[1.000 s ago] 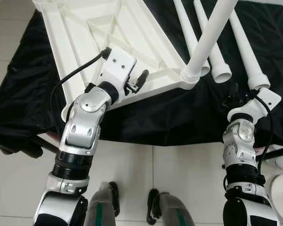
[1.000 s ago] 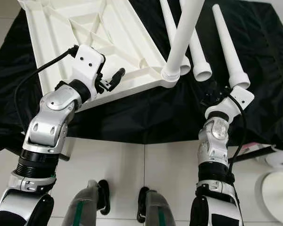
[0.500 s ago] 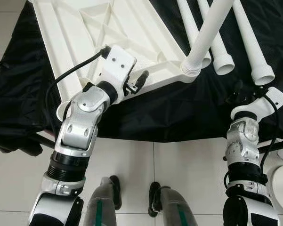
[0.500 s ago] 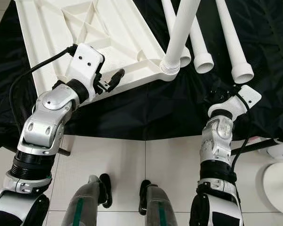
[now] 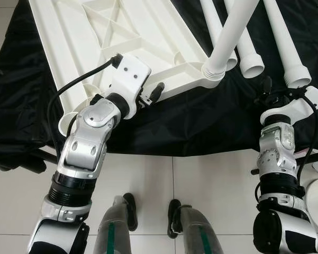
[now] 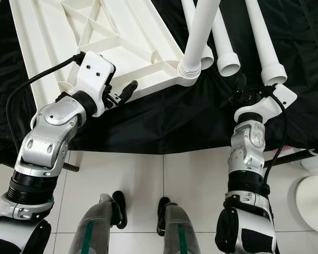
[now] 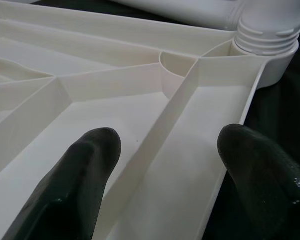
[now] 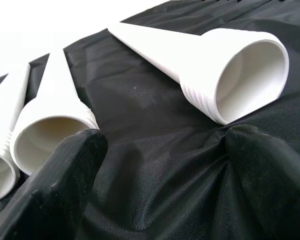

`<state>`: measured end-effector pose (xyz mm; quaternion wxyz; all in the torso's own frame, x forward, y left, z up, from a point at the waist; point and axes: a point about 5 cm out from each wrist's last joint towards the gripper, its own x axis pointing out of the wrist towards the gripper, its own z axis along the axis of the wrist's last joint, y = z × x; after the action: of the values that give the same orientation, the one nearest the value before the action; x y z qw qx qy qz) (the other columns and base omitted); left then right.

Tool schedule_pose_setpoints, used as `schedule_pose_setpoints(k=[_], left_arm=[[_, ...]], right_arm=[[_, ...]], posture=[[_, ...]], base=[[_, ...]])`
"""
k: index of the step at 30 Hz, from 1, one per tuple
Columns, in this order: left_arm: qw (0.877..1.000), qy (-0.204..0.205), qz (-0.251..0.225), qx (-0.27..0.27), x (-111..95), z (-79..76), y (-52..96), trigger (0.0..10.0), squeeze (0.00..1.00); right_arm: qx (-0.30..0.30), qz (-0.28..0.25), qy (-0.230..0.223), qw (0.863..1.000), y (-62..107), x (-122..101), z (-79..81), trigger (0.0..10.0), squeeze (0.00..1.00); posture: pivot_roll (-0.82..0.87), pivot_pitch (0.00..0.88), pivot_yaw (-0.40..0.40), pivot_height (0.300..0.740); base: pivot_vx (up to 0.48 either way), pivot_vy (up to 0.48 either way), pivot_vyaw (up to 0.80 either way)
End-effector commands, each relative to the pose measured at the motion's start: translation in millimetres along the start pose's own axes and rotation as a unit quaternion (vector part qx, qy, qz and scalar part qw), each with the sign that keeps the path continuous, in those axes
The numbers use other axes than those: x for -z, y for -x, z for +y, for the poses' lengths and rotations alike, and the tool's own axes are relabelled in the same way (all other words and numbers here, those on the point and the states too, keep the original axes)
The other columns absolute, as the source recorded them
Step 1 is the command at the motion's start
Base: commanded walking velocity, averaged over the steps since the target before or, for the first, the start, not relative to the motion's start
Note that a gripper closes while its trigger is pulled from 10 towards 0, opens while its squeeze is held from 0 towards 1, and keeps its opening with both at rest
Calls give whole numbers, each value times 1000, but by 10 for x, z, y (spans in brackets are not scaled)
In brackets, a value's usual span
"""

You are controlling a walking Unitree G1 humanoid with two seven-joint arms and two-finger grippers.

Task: Building children table

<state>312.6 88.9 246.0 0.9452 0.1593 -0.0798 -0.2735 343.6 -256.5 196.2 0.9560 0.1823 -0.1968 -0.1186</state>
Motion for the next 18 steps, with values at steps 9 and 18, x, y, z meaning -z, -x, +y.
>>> schedule_pose_setpoints(k=[9, 18], left_arm=[[999, -2, 6, 33, 11, -65, 47, 10000, 0], [1000, -1, 6, 30, 12, -62, 44, 10000, 0]], right_arm=[[-10, -20, -12, 1000, 41, -36, 25, 10000, 0], [-3, -43, 7, 999, 175, -93, -1, 10000, 0]], posture=[[116, 314, 14, 740], [113, 305, 11, 740]], base=[[0, 0, 0], [0, 0, 0]])
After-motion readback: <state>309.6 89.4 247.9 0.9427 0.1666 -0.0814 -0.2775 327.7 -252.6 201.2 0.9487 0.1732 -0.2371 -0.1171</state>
